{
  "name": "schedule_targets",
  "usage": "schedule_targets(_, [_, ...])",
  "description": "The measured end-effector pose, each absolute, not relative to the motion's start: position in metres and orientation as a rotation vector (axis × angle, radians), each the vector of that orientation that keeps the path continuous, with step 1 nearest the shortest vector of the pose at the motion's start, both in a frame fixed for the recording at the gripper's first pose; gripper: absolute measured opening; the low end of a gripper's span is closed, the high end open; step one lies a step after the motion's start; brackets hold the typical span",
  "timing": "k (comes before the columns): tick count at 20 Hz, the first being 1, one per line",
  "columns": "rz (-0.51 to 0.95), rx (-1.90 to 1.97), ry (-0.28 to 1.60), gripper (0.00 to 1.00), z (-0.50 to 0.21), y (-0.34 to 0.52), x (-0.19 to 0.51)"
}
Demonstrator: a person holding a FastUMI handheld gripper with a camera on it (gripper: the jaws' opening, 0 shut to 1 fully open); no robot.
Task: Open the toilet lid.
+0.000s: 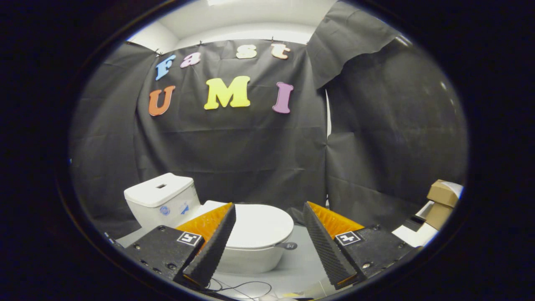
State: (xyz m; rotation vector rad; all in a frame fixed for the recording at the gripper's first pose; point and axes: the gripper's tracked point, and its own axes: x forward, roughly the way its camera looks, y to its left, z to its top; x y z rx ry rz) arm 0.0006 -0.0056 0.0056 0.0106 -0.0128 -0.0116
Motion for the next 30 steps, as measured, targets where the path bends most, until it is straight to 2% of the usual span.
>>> schedule_targets(8, [0.007, 0.02, -0.033, 1.0, 0.017, 0.002, -0.001])
schedule_targets(14, [0.071, -0.005, -0.021, 1.0, 0.022, 0.016, 0.024])
schedule_targets(22, [0.083, 0.076, 0.02, 1.0, 0.026, -0.016, 0.088])
schedule_targets(30, [0.132, 0.217, 0.186, 1.0, -0.031, -0.061, 0.174])
